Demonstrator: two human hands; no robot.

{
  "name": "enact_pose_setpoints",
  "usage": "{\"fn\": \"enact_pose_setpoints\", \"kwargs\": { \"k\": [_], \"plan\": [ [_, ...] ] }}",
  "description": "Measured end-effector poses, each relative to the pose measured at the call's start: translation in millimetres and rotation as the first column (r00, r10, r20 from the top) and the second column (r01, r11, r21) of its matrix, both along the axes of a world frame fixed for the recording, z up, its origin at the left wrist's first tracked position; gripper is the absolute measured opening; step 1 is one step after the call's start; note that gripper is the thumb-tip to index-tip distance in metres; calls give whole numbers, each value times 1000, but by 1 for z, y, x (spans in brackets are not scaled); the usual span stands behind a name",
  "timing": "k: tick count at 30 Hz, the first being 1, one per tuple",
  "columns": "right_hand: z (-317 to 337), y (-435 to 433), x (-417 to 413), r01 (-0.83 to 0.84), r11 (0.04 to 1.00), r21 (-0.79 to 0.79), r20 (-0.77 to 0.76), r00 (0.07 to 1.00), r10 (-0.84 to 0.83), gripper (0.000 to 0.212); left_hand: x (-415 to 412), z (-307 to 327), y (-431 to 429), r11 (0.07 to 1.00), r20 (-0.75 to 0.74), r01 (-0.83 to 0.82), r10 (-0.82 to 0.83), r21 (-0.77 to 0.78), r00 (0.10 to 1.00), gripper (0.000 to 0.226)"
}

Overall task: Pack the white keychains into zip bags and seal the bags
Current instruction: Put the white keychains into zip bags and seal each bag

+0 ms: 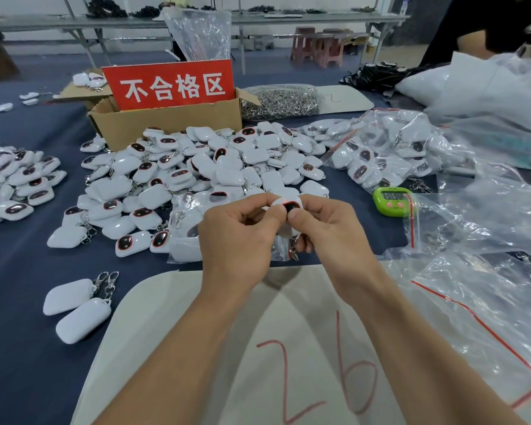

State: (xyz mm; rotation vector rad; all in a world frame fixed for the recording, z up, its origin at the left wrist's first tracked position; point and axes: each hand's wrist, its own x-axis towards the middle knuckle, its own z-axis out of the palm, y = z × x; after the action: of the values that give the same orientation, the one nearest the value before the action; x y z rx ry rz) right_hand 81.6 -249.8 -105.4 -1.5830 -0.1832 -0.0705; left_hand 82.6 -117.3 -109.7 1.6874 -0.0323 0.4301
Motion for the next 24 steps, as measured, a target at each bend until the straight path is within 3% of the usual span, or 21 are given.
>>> {"fn": "enact_pose_setpoints", "kwargs": {
  "k": [6,13,17,24],
  "plan": [
    [2,-5,0,-68,998,20,-2,998,68,20,-3,4,-4,999,15,-2,3,-39,1000,8],
    [-3,-5,2,-17,1000,7,27,999,17,26,-1,0,-2,1000,57,18,-18,-2,998,7],
    [-5,-8,3,112,990,-81,94,990,-104,22,-1,-1,-1,999,52,4,-7,51,999,7],
    [-3,-14,8,301,953,27,174,938,-301,16,-1,-7,-3,942,56,-145,135,303,989,17]
  ]
}}
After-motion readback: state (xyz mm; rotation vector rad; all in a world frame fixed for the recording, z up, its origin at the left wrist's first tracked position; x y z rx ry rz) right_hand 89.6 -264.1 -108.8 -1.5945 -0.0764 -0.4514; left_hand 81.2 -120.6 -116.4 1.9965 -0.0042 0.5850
